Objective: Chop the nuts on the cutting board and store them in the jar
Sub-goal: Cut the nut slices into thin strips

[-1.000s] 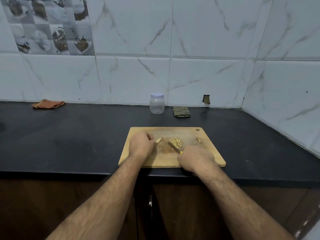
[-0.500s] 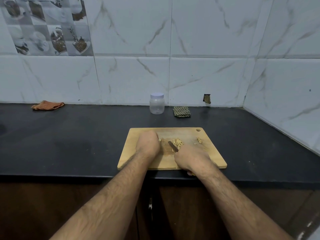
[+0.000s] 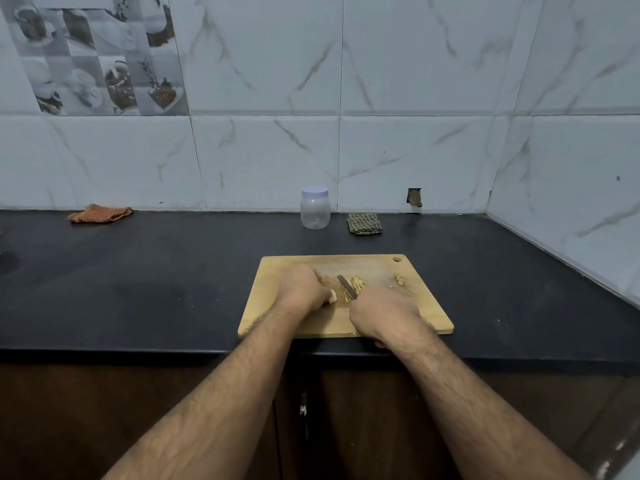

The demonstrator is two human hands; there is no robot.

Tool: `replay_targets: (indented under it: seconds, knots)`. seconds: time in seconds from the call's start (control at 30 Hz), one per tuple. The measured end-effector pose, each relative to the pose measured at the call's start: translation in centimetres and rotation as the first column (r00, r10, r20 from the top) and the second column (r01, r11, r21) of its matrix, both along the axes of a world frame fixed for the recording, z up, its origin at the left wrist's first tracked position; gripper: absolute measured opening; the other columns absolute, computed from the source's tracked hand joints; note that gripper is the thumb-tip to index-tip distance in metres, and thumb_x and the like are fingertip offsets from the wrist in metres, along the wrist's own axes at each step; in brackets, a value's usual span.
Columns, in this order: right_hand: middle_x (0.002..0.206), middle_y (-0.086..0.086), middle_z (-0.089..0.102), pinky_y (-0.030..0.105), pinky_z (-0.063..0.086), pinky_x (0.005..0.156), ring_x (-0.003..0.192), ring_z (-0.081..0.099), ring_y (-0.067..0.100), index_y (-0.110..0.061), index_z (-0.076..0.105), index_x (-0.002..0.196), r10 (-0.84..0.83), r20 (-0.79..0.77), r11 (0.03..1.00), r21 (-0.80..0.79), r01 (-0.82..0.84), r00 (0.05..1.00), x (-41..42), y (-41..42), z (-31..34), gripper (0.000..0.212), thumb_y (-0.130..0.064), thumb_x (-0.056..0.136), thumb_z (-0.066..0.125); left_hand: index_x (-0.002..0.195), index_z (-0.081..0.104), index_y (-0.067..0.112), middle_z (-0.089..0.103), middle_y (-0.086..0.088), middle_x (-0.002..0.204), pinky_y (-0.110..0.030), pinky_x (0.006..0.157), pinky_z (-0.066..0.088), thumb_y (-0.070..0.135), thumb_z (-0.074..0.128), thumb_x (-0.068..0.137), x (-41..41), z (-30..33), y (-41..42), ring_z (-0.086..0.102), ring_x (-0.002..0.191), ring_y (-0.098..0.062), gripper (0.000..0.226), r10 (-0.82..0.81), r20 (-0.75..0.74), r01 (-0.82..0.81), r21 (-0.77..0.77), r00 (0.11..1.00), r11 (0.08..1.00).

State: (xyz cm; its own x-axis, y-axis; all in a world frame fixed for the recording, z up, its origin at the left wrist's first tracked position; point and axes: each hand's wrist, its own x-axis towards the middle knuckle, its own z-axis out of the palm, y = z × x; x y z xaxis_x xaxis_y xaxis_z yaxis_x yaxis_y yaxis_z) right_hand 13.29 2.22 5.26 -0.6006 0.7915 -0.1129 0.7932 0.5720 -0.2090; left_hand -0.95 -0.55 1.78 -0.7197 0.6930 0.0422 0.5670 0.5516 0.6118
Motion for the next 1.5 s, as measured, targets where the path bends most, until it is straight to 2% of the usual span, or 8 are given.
replay_targets:
  seconds: [0.1,0.23,0.5,0.63,0.87,1.07,1.37,1.5]
  knots:
    - [0.086,0.006,0.062,0.032,0.053,0.076,0.08,0.062,0.026,-0.013,0.058,0.089,0.04,0.012,0.999,-0.005,-0.04,0.999,0.1,-0.5,0.1,0.017,-0.016,0.095,0.042,0.073,0.073,0.024,0.07,0.01,0.08,-0.023,0.064,0.046,0.012,0.073,0.083,-0.6,0.0,-0.3,0.06,0.074,-0.009,0.016,-0.048,0.093,0.044,0.052,0.995,0.998]
    - [0.088,0.006,0.061,0.033,0.051,0.079,0.085,0.063,0.026,-0.011,0.064,0.101,0.066,0.032,0.998,-0.016,-0.065,0.997,0.3,-1.2,0.2,0.025,-0.018,0.097,0.041,0.08,0.073,0.028,0.072,0.011,0.097,-0.027,0.087,0.052,0.011,0.076,0.08,-0.8,-0.2,-0.4,0.065,0.093,-0.011,0.017,-0.077,0.113,0.074,0.033,0.991,0.997]
    - [0.113,0.007,0.067,0.034,0.049,0.08,0.099,0.064,0.026,-0.01,0.065,0.115,0.051,0.071,0.998,0.037,-0.054,0.996,-0.4,-1.9,0.2,0.029,-0.017,0.097,0.043,0.098,0.077,0.024,0.071,0.01,0.112,-0.028,0.093,0.052,0.014,0.076,0.081,-1.0,0.0,-0.2,0.064,0.101,-0.011,0.02,-0.113,0.054,0.114,-0.022,0.992,0.993]
    - [0.116,0.007,0.066,0.035,0.049,0.082,0.102,0.063,0.026,-0.01,0.064,0.118,0.046,0.093,0.998,0.046,-0.05,0.995,-0.6,-2.0,0.1,0.03,-0.017,0.097,0.044,0.109,0.075,0.023,0.069,0.011,0.117,-0.027,0.088,0.053,0.016,0.074,0.085,-1.0,0.2,0.0,0.063,0.103,-0.013,0.025,-0.148,0.028,0.15,-0.064,0.989,0.987]
    - [0.119,0.006,0.064,0.033,0.046,0.076,0.097,0.059,0.024,-0.012,0.063,0.122,0.043,0.131,0.997,0.061,-0.052,0.99,-1.2,-2.0,0.2,0.03,-0.018,0.097,0.046,0.109,0.076,0.023,0.07,0.011,0.118,-0.023,0.091,0.049,0.019,0.075,0.085,-0.8,0.0,0.0,0.062,0.106,-0.011,0.024,-0.135,-0.032,0.133,-0.05,0.99,0.99]
    - [0.126,0.007,0.062,0.034,0.044,0.078,0.11,0.06,0.024,-0.011,0.061,0.125,0.061,0.168,0.994,0.082,-0.076,0.984,-0.8,-2.2,0.3,0.03,-0.015,0.097,0.049,0.104,0.076,0.025,0.073,0.004,0.105,-0.024,0.067,0.053,0.017,0.074,0.084,-0.6,0.3,0.1,0.06,0.075,-0.013,0.021,-0.137,-0.009,0.136,-0.09,0.991,0.987]
    - [0.104,0.002,0.06,0.034,0.044,0.074,0.087,0.053,0.021,-0.017,0.062,0.117,0.059,0.138,0.997,0.047,-0.066,0.989,1.7,-2.5,-0.6,0.024,-0.016,0.093,0.055,0.104,0.076,0.027,0.069,0.011,0.094,-0.025,0.06,0.055,0.017,0.073,0.085,-0.3,0.4,0.0,0.063,0.071,-0.014,0.022,-0.102,0.049,0.105,-0.074,0.994,0.992]
    - [0.104,0.0,0.057,0.035,0.043,0.076,0.09,0.052,0.021,-0.02,0.059,0.118,0.047,0.115,0.999,0.009,-0.048,0.992,2.2,-2.6,-0.6,0.025,-0.017,0.094,0.054,0.103,0.076,0.027,0.07,0.012,0.099,-0.023,0.058,0.054,0.016,0.074,0.084,-0.2,0.4,-0.1,0.063,0.074,-0.013,0.022,-0.094,0.059,0.098,-0.057,0.994,0.994]
